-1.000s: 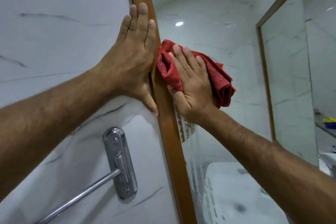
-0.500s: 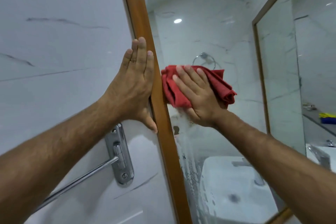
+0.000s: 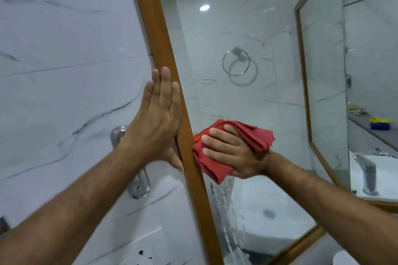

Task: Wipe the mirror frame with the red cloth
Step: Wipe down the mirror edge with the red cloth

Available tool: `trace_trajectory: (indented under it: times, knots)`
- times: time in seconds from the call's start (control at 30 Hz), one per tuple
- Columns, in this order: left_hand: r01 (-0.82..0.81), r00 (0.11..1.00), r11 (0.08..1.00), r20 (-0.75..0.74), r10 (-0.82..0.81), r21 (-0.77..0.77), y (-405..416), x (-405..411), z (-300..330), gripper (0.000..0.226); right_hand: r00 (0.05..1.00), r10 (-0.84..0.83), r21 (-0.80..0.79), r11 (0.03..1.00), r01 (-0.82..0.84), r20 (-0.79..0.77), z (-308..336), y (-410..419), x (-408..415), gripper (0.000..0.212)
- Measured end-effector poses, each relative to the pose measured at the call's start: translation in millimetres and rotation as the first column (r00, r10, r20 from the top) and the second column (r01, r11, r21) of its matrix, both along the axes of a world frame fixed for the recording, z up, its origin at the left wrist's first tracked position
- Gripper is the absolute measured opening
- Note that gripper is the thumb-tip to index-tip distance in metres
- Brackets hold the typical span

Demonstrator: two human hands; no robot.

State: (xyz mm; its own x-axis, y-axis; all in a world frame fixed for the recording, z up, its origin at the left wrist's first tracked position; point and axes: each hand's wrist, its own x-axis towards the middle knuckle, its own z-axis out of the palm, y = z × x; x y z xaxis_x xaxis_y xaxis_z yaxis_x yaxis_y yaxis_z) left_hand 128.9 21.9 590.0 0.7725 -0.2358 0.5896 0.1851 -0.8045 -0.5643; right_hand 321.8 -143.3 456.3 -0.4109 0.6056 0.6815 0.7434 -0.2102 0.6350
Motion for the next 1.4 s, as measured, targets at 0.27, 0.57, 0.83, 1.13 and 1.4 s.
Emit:
trace_trajectory:
  times: [0.27,0.57,0.83,1.13,1.4]
  knots:
    - [0.011,1.0,0.998,0.023,-0.009,-0.062,-4.5,10.7,-39.2,0.17,0.914,0.168,0.502,0.864,0.045,-0.37,-19.2,54.2,-44.0,0.054]
    - [0.024,1.0,0.995,0.002,-0.024,-0.099,-5.7,9.9,-89.6,0.172,0.99,0.071,0.182,0.982,-0.049,-0.119,-87.9,19.7,-9.2,0.058]
    - [0.235,0.972,0.962,0.058,-0.229,-0.137,12.0,18.0,-161.6,0.156,0.93,0.095,0.439,0.895,0.075,-0.354,-87.9,38.5,-27.7,0.058]
    - [0.295,0.944,0.954,0.175,-0.281,-0.059,16.1,26.7,-178.1,0.145,0.998,0.001,0.119,0.993,0.006,-0.066,-150.1,7.9,-3.5,0.054]
    - [0.287,0.938,0.956,0.222,-0.266,-0.065,14.7,26.2,-233.8,0.088,0.92,0.035,0.314,0.944,0.097,-0.39,-156.3,23.7,-29.4,0.053]
